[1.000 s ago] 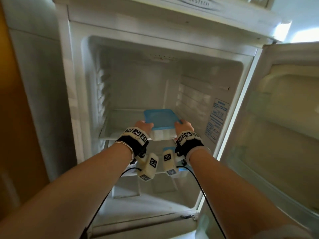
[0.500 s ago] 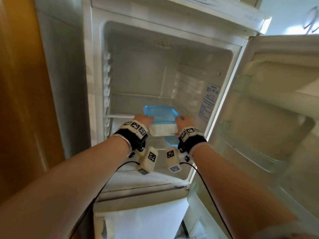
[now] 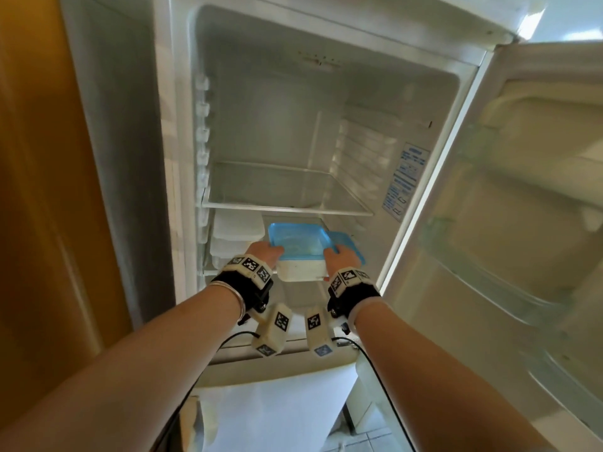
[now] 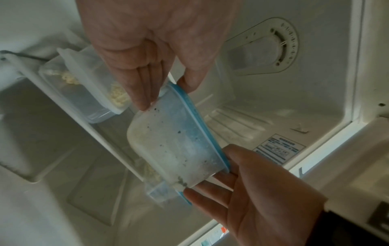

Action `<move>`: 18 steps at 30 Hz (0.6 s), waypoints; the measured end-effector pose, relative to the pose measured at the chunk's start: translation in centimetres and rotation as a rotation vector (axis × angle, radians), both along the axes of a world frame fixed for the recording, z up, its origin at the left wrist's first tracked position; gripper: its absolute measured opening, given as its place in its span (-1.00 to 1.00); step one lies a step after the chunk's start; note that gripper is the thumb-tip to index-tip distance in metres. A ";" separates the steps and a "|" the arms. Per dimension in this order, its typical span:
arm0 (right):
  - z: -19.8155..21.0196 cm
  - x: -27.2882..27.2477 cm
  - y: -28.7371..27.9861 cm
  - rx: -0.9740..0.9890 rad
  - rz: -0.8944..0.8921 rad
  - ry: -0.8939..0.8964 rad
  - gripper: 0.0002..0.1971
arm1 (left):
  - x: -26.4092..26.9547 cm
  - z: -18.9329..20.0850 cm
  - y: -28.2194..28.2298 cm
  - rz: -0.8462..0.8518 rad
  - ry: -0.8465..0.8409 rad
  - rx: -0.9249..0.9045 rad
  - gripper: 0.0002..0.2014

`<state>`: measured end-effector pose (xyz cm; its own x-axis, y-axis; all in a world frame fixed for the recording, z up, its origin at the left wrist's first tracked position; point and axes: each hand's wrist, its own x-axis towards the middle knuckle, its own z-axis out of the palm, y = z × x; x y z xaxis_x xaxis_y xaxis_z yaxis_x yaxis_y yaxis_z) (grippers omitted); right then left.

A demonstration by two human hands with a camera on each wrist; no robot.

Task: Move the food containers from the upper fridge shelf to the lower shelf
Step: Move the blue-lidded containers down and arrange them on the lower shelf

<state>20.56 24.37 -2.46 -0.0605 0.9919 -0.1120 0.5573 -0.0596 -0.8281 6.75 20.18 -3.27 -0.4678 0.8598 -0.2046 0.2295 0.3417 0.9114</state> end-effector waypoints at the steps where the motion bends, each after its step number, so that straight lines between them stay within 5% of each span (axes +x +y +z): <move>1: -0.3 -0.1 0.1 0.006 0.004 -0.021 -0.54 | -0.2 -0.4 0.3 0.001 -0.011 -0.004 -0.63; 18: -5.2 -1.9 6.0 -0.017 0.083 -0.136 -0.48 | -2.2 -4.9 5.6 0.058 -0.037 -0.060 -0.65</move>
